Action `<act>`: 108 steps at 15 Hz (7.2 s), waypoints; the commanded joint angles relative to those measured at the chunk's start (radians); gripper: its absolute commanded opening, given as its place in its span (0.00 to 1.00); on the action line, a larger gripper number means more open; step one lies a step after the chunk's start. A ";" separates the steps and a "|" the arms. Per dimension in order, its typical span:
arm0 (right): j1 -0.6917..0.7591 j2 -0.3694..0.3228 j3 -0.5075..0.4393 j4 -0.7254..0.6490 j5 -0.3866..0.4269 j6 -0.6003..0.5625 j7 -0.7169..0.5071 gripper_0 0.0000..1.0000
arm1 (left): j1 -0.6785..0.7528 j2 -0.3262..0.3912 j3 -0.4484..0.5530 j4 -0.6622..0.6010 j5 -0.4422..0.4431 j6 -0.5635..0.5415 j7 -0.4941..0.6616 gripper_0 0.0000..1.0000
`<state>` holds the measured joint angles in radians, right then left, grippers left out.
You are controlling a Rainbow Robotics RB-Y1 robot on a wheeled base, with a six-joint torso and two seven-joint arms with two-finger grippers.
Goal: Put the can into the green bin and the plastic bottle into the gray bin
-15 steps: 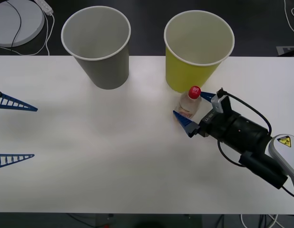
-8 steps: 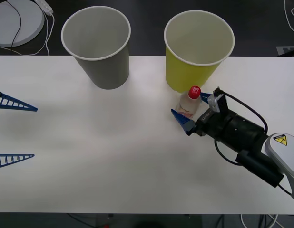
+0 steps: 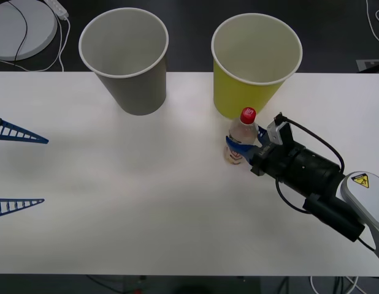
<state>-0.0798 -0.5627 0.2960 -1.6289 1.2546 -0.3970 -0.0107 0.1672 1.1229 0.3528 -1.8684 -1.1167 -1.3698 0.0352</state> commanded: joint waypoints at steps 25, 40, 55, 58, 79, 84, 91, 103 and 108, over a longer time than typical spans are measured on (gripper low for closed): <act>0.213 -0.347 -0.126 -0.428 -0.155 -0.092 -0.376 0.00 | 0.000 0.000 0.000 0.000 0.000 0.000 0.000 1.00; 0.155 -0.347 -0.385 -0.790 0.339 -0.385 -1.216 0.00 | 0.000 0.000 0.000 0.000 0.000 0.000 0.000 1.00; -0.350 -0.347 -0.314 -0.617 0.379 -0.645 -1.282 0.00 | 0.000 0.000 0.000 0.000 0.000 0.000 0.000 1.00; -0.479 -0.367 -0.239 -0.542 0.387 -0.657 -1.282 0.00 | 0.000 0.000 0.000 0.000 0.000 0.000 0.000 1.00; -1.258 -0.117 0.130 -0.029 0.667 -1.083 -1.427 0.00 | 0.000 0.000 0.000 0.000 0.000 0.000 0.000 1.00; -1.381 -0.031 0.210 0.181 0.713 -1.082 -1.427 0.00 | 0.000 0.000 0.000 0.000 0.000 0.000 0.000 1.00; -1.523 0.072 0.267 0.437 0.767 -1.082 -1.427 0.00 | 0.000 0.000 0.000 0.000 0.000 0.000 0.000 1.00; -1.646 0.274 0.331 0.811 0.873 -0.862 -1.425 0.00 | 0.000 0.000 0.000 0.000 0.000 0.000 0.000 1.00; -1.689 0.337 0.350 0.926 0.875 -0.777 -1.427 0.00 | 0.000 0.000 0.000 0.000 0.000 0.000 0.000 1.00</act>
<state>-1.7642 -0.2315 0.6456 -0.7138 2.1294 -1.1808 -1.4371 0.1672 1.1229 0.3528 -1.8684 -1.1167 -1.3698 0.0352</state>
